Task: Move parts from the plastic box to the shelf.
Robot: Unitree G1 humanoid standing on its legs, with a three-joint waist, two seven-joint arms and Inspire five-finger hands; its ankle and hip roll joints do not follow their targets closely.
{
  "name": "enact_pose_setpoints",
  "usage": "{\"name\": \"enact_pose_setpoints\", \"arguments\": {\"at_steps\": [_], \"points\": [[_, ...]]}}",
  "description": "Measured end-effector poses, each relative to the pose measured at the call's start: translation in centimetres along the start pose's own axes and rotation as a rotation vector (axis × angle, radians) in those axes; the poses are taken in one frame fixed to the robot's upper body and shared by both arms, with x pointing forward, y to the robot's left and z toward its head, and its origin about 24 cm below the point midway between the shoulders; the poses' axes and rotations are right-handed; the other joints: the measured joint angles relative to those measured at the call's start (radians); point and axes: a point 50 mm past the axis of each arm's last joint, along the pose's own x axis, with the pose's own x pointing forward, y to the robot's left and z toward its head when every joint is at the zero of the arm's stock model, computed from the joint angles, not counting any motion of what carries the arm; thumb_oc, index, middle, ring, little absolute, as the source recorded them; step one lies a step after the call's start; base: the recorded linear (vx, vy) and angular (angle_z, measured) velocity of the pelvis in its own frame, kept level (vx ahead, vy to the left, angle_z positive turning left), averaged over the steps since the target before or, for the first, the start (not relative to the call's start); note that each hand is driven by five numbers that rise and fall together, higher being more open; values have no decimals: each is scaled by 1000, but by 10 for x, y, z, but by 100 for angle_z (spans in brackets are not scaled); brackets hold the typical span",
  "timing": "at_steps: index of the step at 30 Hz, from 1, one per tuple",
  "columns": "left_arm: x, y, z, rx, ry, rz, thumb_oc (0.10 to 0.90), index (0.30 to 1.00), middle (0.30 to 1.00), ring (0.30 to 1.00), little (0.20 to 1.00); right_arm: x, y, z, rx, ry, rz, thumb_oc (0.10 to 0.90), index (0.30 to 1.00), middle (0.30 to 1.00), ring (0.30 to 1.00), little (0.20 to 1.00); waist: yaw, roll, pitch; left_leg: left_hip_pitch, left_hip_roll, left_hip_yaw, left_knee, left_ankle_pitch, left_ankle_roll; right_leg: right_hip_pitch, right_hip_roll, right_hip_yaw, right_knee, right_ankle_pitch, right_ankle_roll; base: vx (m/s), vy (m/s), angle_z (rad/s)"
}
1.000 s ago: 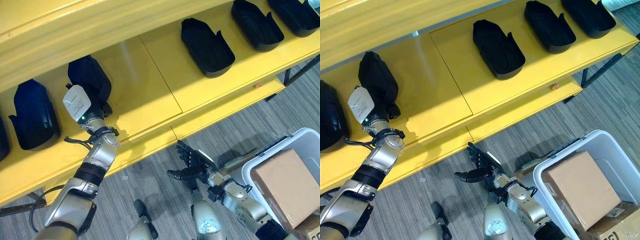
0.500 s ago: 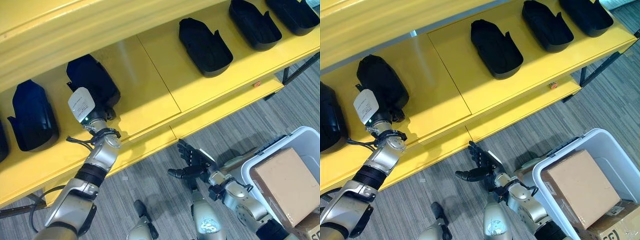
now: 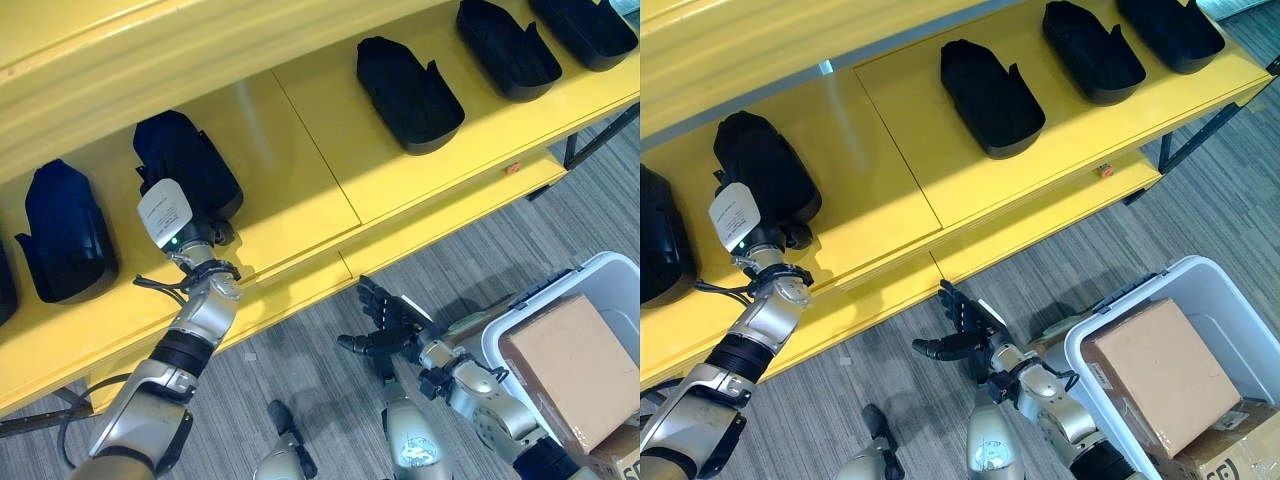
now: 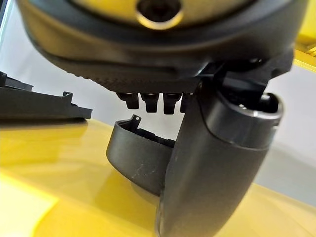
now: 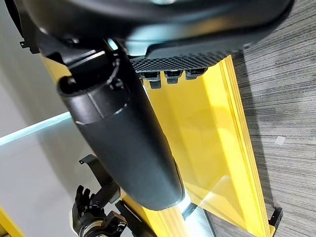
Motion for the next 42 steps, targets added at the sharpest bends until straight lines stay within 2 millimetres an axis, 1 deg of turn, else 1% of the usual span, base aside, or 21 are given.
{"name": "enact_pose_setpoints", "arguments": {"at_steps": [8,17,21,25,31,35,39,42], "points": [[-1,1,-2,23,7,5,900,1000,1000,1000,1000,0,0,0,0,1,3,900,1000,1000,1000,1000,1,2,-1,0,0,0,0,1,0,0,0,0,0,1,0,0,0,0],[-1,2,-4,93,-1,7,900,1000,1000,1000,1000,0,0,0,0,2,3,900,1000,1000,1000,1000,1,3,-1,0,0,-1,0,2,3,0,0,0,0,2,-1,0,0,0],[1,5,-10,123,6,7,900,1000,1000,1000,1000,0,0,0,0,2,3,900,1000,1000,1000,1000,1,3,-2,0,0,-1,0,2,4,0,0,1,0,3,-2,0,0,0],[-1,6,-16,117,7,25,900,1000,1000,1000,1000,0,0,0,0,2,3,900,1000,1000,1000,1000,2,3,-2,0,0,-1,0,2,4,0,0,0,0,4,-2,0,0,0],[-2,6,-16,106,-9,34,900,1000,1000,1000,1000,0,0,0,0,2,3,900,1000,1000,1000,1000,4,3,-2,0,1,-2,0,3,5,1,0,-1,0,4,-2,0,0,0],[-6,9,-12,72,-32,74,900,1000,1000,1000,1000,0,0,0,0,2,3,900,1000,1000,1000,1000,5,3,-2,0,2,-3,0,3,5,2,1,-3,0,4,-2,4,-29,1],[-7,18,-1,10,-84,148,900,1000,1000,1000,1000,0,0,0,0,2,1,900,1000,1000,1000,1000,6,2,-2,1,3,-4,0,3,5,4,1,-4,0,4,-2,0,0,0],[-5,22,1,-4,-86,166,900,1000,1000,1000,1000,0,0,0,1,2,1,900,1000,1000,1000,1000,6,2,-2,1,3,-4,0,3,5,4,1,-4,0,4,-2,0,0,0]]}}
